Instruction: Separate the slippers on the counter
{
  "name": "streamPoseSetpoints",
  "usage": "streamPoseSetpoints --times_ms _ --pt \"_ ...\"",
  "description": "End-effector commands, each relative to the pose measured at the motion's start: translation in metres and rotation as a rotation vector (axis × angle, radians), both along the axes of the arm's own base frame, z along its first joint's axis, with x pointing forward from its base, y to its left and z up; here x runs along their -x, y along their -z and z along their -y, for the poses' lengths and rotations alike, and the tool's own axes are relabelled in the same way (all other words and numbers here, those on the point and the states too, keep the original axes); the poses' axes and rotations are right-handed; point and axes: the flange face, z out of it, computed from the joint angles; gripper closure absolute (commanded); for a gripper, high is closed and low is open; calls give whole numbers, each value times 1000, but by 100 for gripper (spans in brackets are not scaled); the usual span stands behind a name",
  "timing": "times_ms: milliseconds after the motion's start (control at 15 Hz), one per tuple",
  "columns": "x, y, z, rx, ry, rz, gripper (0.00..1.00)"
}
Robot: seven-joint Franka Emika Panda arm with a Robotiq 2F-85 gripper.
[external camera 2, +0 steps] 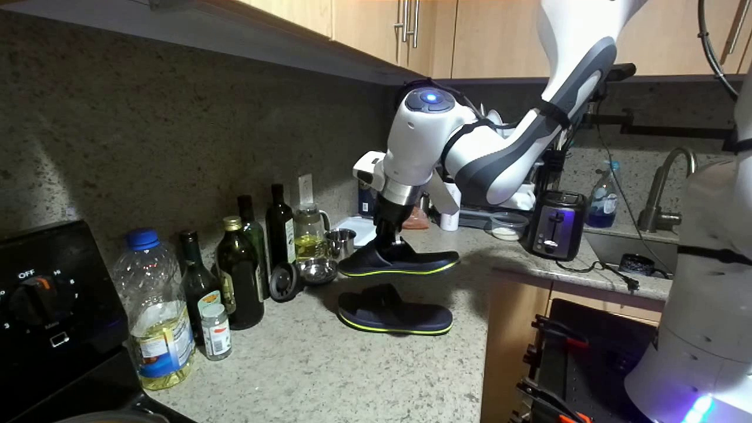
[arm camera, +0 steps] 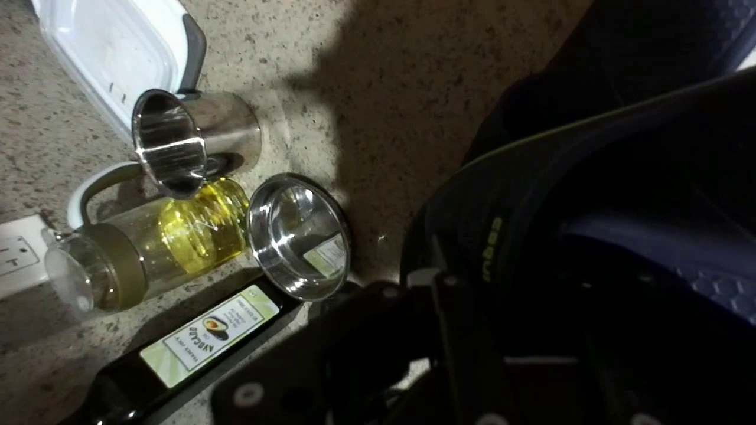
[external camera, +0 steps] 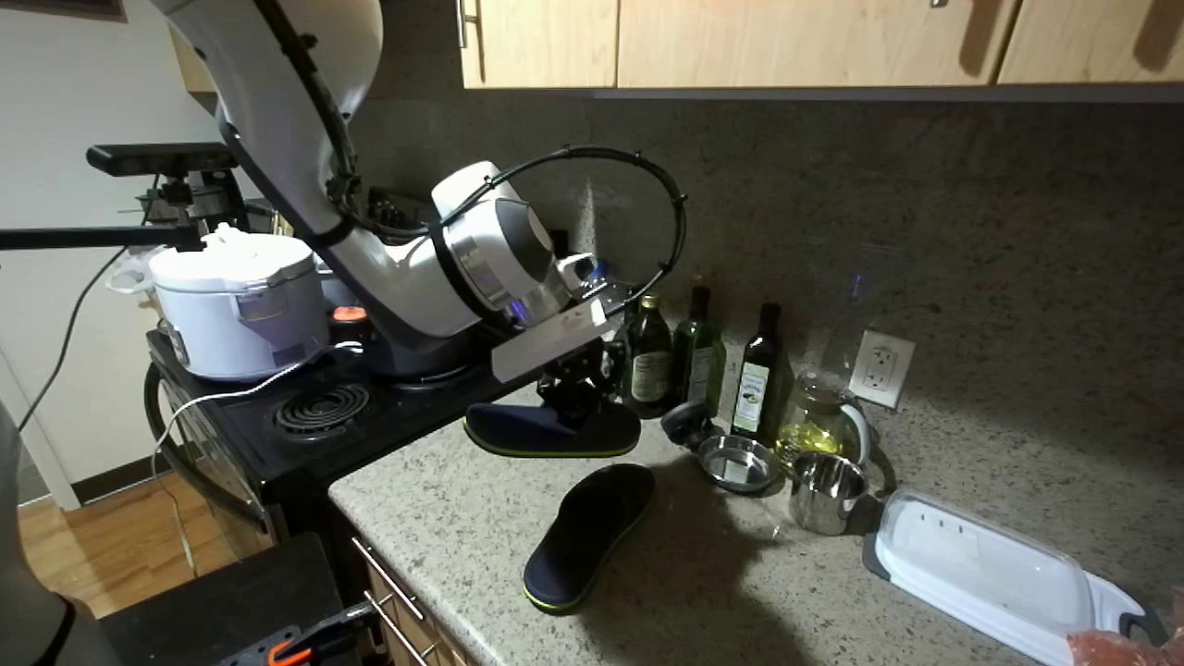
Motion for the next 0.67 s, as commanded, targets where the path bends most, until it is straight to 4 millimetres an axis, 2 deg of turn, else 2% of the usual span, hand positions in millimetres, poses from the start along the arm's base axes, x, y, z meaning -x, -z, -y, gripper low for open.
streamPoseSetpoints --times_ms 0,267,600 --pt "2 -3 28 48 -46 14 98" --pt "0 -1 56 99 -15 46 98" --pt "7 18 78 124 -32 65 98"
